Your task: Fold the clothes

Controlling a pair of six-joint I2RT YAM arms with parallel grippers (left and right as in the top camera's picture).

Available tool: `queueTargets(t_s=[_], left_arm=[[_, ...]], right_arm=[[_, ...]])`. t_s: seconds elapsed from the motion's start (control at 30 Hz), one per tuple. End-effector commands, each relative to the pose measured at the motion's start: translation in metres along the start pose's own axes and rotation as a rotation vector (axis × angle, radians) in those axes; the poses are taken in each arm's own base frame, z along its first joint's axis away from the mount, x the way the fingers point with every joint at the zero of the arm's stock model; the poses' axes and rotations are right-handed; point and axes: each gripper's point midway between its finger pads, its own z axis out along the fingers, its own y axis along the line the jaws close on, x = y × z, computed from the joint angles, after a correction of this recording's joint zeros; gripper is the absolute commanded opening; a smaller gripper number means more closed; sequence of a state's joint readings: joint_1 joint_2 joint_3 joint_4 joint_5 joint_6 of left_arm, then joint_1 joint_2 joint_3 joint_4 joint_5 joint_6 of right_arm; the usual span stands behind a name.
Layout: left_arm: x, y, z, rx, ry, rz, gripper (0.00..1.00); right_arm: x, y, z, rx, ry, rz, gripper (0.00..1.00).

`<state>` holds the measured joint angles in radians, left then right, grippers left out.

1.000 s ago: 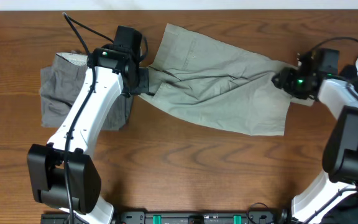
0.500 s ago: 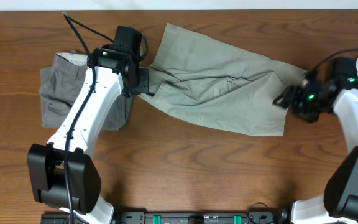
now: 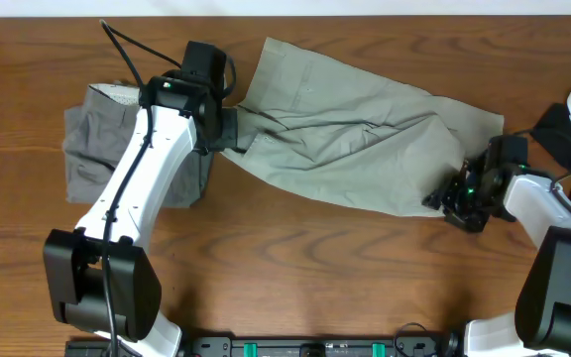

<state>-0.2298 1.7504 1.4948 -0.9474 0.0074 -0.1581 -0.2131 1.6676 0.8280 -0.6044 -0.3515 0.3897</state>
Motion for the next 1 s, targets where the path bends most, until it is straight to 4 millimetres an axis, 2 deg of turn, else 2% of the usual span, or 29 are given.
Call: queueTargets(t_s=[0.0,0.07,0.17,0.27,0.37,0.47,0.53,0.67,0.83,0.97], left_arm=[[-0.009,0.004,-0.012,-0.009,-0.037,-0.012,0.09],[-0.007,0.004,-0.012,-0.011,-0.03,-0.012,0.08],[-0.003,0.005,-0.013,-0.015,-0.016,-0.011,0.08],[-0.001,0.006,-0.015,-0.017,-0.01,0.0,0.08],[-0.001,0.007,-0.019,-0.018,-0.018,0.012,0.08],[-0.005,0.007,-0.024,-0.016,-0.044,0.012,0.08],[-0.007,0.008,-0.025,-0.024,-0.055,0.015,0.08],[-0.009,0.017,-0.025,-0.077,-0.068,0.015,0.08],[-0.012,0.028,-0.027,-0.142,-0.082,0.013,0.06],[-0.018,0.026,-0.027,-0.134,-0.106,0.01,0.06]], right_arm=[[0.009,0.005,0.013,-0.052,0.043,0.036,0.19],[0.004,0.02,0.006,-0.113,0.044,0.013,0.02],[0.002,0.048,-0.015,-0.218,0.079,-0.07,0.01],[0.006,0.085,-0.051,-0.37,0.114,-0.211,0.01],[-0.002,0.096,-0.081,-0.353,0.08,-0.253,0.01],[-0.027,0.084,-0.1,-0.202,-0.013,-0.205,0.01],[-0.038,0.078,-0.105,-0.155,-0.052,-0.173,0.01],[-0.069,0.052,-0.112,-0.051,-0.17,-0.057,0.01],[-0.098,0.036,-0.124,-0.06,-0.27,0.001,0.01],[-0.105,0.031,-0.128,-0.072,-0.297,0.012,0.01]])
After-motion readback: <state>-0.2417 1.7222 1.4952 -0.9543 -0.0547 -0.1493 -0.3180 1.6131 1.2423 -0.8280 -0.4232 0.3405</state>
